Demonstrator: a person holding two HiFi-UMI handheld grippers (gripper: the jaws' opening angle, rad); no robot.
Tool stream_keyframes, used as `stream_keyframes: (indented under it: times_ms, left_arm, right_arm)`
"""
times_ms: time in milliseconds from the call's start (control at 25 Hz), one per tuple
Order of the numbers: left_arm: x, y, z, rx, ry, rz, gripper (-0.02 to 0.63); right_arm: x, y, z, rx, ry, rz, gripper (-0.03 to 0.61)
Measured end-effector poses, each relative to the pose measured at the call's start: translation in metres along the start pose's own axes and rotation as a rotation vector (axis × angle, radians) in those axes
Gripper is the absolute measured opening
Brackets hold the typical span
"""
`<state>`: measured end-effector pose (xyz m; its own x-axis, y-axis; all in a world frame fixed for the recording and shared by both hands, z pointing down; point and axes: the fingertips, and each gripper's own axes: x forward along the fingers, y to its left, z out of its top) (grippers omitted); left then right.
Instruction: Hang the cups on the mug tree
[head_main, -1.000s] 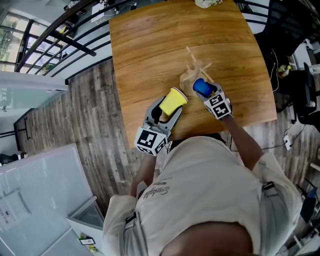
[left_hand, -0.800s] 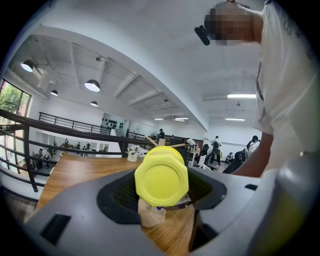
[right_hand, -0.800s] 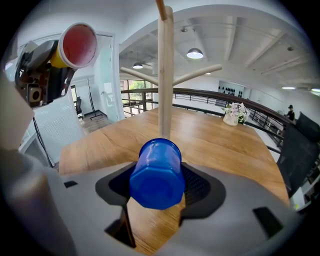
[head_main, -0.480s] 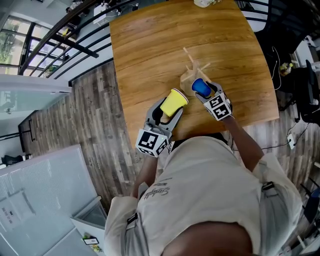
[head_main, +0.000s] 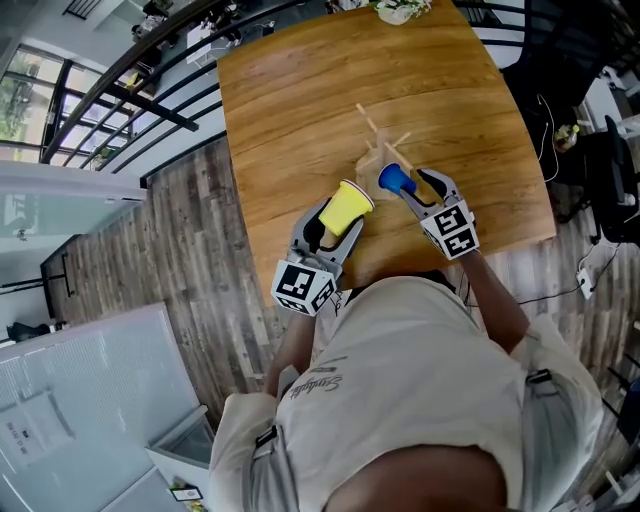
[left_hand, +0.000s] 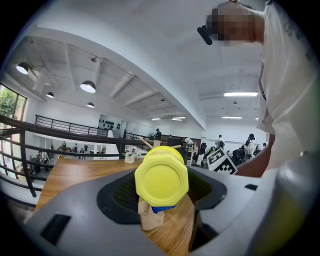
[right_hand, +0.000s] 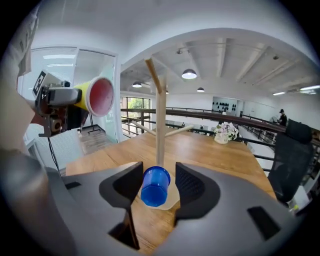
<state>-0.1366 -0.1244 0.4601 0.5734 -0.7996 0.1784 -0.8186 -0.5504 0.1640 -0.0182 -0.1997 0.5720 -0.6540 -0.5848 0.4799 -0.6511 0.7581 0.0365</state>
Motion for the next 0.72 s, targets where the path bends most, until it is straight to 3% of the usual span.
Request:
stream_keyframes:
  times_ms: [280, 720]
  left_arm:
    - [-0.005, 0.001, 0.003, 0.0, -0.002, 0.002, 0.267]
    - [0.004, 0.002, 0.0, 0.028, 0.026, -0.006, 0.267]
  right_arm:
    - [-0.036, -0.01, 0.03, -0.002, -0.091, -0.084, -0.006]
    - [-0.051, -0.004, 0.036, -0.005, -0.115, -0.06, -0.006]
